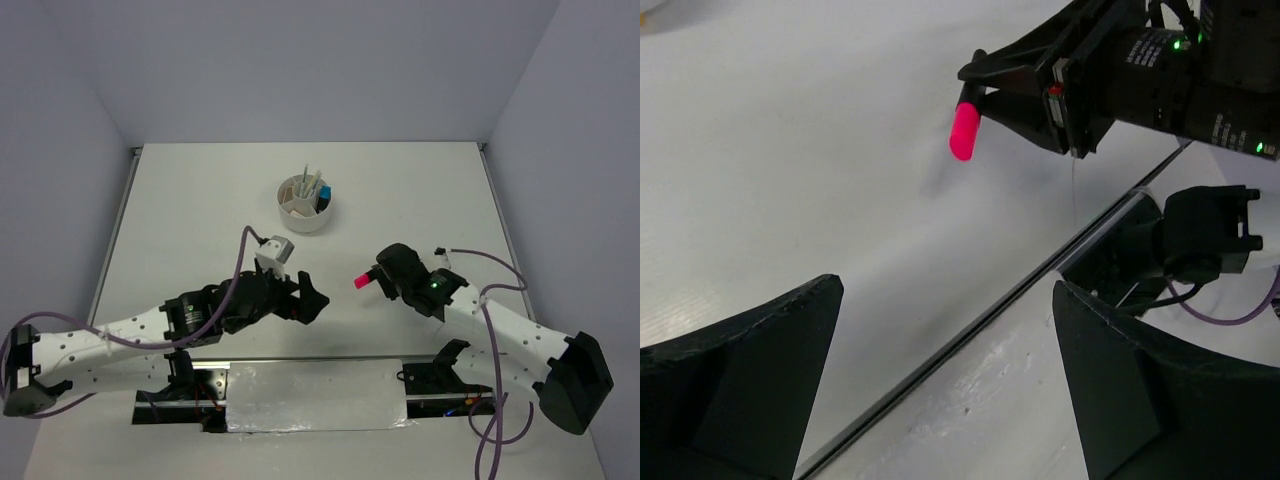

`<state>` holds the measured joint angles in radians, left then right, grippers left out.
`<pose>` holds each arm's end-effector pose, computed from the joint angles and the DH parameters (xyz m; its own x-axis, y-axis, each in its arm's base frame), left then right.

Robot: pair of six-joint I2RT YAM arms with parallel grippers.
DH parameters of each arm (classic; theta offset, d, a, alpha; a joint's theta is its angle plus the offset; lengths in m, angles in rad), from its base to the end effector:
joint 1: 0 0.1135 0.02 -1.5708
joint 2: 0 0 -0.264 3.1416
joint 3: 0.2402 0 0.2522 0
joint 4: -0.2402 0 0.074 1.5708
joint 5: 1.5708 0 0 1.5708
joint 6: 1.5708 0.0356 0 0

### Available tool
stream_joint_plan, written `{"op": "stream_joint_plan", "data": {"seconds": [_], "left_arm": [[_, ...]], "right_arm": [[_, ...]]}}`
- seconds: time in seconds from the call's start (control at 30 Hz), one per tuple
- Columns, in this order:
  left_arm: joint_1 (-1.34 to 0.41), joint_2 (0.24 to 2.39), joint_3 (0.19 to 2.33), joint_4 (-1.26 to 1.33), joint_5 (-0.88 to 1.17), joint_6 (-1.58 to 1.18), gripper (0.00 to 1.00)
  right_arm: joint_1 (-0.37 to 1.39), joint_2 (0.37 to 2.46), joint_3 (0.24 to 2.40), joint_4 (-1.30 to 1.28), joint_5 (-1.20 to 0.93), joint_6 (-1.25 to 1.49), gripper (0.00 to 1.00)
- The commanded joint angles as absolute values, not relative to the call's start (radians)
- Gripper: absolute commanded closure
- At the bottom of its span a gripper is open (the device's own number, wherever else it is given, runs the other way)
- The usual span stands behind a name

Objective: Sort the stationery into containers
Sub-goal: Pick up the pen from the center of the board.

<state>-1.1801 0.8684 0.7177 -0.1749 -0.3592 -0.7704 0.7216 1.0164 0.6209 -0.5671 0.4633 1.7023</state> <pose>0.0886 -0.1823 0.3032 -0.6019 -0.2505 -0.7582 0.4454 0.6828 -0.5791 0.1537 0.1140 0.2121 -0.3150 0.9041 -0.2887 0.6632 0.4273 0.6146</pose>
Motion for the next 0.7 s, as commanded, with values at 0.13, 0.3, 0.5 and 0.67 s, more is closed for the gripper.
{"op": "stream_joint_plan", "data": {"seconds": [0.13, 0.3, 0.5, 0.67], "left_arm": [[-1.160, 1.054, 0.891, -0.023, -0.357, -0.681, 0.02], [-1.137, 1.135, 0.917, 0.037, -0.318, -0.620, 0.09], [-1.121, 1.195, 0.922, 0.077, -0.247, -0.592, 0.14], [-1.111, 1.224, 0.924, 0.098, -0.219, -0.581, 0.18]], "right_arm": [[0.752, 0.862, 0.646, -0.537, 0.459, 1.717, 1.00], [0.761, 0.810, 0.661, -0.515, 0.434, 1.684, 1.00], [0.781, 0.779, 0.663, -0.466, 0.417, 1.681, 1.00], [0.798, 0.781, 0.684, -0.468, 0.425, 1.677, 1.00]]}}
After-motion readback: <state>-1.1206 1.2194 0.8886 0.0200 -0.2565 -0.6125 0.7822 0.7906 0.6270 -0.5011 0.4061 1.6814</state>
